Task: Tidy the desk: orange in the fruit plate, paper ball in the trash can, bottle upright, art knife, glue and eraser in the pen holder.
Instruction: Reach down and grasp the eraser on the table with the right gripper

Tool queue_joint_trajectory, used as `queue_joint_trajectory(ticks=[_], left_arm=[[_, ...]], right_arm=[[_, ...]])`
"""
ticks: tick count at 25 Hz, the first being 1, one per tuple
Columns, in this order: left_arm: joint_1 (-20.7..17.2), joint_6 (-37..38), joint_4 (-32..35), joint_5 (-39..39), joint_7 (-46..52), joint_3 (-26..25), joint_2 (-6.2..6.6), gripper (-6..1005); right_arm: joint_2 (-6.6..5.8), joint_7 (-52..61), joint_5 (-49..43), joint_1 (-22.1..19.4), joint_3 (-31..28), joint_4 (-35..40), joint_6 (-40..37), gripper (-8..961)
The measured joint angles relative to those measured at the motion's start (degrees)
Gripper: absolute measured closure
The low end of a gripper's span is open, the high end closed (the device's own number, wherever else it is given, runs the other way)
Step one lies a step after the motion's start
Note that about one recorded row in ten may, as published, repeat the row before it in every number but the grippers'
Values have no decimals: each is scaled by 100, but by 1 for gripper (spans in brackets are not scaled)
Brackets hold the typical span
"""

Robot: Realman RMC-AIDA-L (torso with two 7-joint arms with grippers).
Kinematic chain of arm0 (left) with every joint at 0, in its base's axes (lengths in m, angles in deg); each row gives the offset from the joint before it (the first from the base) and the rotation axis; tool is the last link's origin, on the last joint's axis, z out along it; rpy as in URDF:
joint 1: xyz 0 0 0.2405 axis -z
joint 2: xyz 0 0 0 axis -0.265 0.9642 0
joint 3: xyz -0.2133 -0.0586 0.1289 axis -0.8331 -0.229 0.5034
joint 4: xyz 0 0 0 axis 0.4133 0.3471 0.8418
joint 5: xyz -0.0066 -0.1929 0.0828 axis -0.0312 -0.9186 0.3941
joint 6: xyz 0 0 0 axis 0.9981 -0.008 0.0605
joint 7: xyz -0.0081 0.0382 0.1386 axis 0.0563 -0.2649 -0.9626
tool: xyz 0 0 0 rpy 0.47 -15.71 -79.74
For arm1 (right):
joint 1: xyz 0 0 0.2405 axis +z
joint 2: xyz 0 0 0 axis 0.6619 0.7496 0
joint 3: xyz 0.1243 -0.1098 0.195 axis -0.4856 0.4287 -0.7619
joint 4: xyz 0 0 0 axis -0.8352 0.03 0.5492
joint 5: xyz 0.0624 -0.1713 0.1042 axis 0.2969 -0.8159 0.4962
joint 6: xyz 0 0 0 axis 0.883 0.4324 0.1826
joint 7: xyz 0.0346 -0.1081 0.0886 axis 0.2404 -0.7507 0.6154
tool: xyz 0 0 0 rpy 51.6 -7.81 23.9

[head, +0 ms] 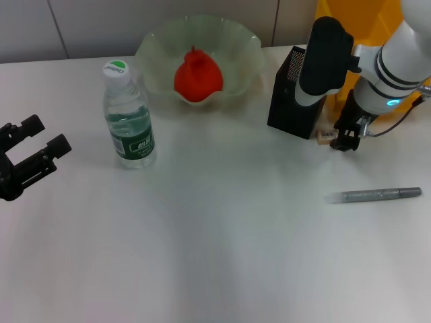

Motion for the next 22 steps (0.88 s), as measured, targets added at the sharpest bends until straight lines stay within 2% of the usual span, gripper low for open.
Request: queue_joint_trajectory(ticks=[13, 22], left_arm=[[0, 0, 0, 8, -2, 0, -6, 261], [-13, 23, 0, 6, -2, 0, -9, 261]], right_arm=[[0, -5, 0, 10, 4, -98, 81, 604], [16, -5, 1, -9, 9, -87, 117, 658]])
